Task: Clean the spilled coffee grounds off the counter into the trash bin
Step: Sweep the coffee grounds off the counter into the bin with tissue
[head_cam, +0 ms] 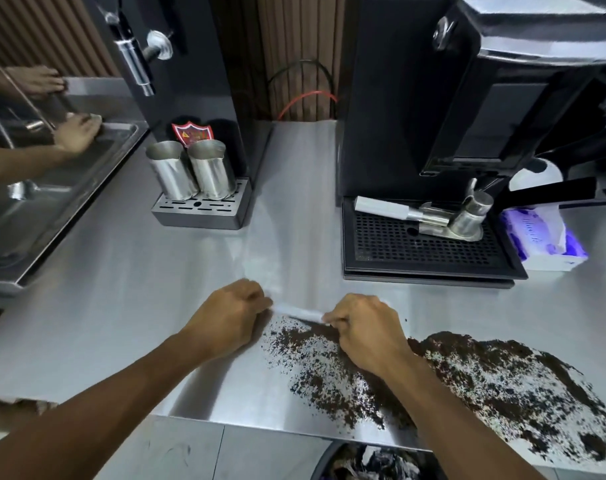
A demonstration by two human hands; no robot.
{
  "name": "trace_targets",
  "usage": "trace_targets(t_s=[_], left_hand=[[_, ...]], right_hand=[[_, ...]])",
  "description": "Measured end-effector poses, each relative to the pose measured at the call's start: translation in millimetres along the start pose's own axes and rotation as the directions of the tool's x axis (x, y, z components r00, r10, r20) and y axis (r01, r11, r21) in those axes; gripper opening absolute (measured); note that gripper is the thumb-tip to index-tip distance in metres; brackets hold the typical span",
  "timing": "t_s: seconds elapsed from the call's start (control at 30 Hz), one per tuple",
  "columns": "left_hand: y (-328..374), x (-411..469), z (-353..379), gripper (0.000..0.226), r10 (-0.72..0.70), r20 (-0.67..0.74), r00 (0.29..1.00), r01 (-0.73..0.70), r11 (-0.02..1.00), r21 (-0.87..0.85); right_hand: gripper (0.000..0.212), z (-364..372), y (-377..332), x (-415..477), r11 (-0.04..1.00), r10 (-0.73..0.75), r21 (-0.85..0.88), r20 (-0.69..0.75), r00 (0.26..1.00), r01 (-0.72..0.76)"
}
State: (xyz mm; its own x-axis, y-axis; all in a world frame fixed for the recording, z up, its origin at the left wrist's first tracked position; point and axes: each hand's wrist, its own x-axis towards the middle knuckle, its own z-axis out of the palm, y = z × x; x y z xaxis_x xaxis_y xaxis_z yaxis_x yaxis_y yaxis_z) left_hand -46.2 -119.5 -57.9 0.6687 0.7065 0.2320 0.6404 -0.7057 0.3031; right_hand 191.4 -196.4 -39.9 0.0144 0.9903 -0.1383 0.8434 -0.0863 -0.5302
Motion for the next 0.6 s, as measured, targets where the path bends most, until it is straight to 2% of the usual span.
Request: trace_targets(t_s=[0.07,0.13,0.23,0.37,0.47,0.6], left_hand=[[5,-18,-14,0.028,0.063,0.062,0.996,-0.065,0.998,0.025],[0,-17,-26,0.021,0.062,0.065,0.996,-0.066,0.996,0.060],[-24,8,-26,0.031,-0.047,0.030,0.998,0.042,0.989,0.145],[-46,14,-19,0.034,-0.140,0.081,0.987,0.120,0.969,0.214],[-39,-14,-20,0.032,-0.196,0.051,0.979,0.180,0.956,0.231],[7,-60,-20,0.033,-0.193,-0.054,0.980,0.200,0.956,0.216]], right_hand=[[0.021,-1,-3,-9,0.999,-0.024,0.031,0.088,0.996,0.021],[0.020,-5,-9,-2,0.998,-0.049,0.042,0.113,0.992,0.044],[0.022,-4,-20,31,0.998,-0.067,0.004,0.033,0.997,0.067],[0.031,8,-32,65,0.990,-0.100,-0.102,-0.033,0.994,0.096],[0.028,15,-35,67,0.987,-0.142,-0.074,0.021,0.990,0.143],[0.025,14,-18,52,0.963,-0.262,-0.021,0.182,0.948,0.270]])
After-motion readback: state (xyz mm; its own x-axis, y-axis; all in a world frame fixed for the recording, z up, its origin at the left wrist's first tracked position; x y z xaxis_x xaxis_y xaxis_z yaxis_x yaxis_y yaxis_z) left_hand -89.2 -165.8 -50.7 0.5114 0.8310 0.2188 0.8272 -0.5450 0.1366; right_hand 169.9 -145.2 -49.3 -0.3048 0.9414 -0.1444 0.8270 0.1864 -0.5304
